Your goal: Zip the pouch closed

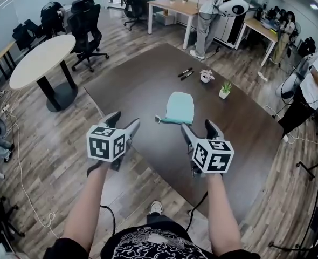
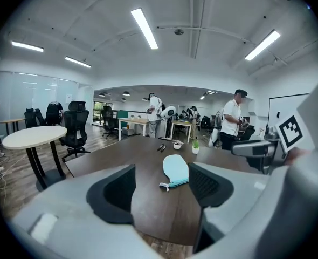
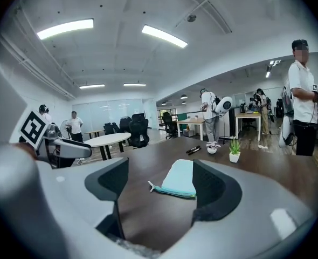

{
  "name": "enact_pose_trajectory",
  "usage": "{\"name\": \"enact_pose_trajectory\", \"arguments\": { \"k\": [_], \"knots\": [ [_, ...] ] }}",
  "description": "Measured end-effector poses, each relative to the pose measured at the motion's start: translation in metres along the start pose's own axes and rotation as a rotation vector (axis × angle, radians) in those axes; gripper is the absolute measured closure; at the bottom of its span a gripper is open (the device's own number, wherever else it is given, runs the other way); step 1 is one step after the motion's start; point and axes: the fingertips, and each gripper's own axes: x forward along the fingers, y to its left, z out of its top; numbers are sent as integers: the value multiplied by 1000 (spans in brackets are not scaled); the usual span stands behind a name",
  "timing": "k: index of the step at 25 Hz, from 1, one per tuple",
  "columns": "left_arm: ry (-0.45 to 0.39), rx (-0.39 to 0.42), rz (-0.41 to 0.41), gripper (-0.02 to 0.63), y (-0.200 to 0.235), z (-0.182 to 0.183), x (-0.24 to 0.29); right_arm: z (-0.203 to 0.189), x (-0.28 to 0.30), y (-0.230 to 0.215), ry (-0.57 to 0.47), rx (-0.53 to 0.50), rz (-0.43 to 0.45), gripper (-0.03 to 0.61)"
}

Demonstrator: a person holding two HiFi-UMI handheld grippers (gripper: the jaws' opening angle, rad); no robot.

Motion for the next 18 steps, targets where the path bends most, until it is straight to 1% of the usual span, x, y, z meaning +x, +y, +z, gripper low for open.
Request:
{"name": "enact_pose_trajectory", "arguments": {
  "k": [9,18],
  "knots": [
    [5,10,3,307,3,20,46,12,36,-32,5,14,-3,204],
    [15,16,-16,307,1,32,84,14,56,-55,19,36,-12,204]
  ]
}}
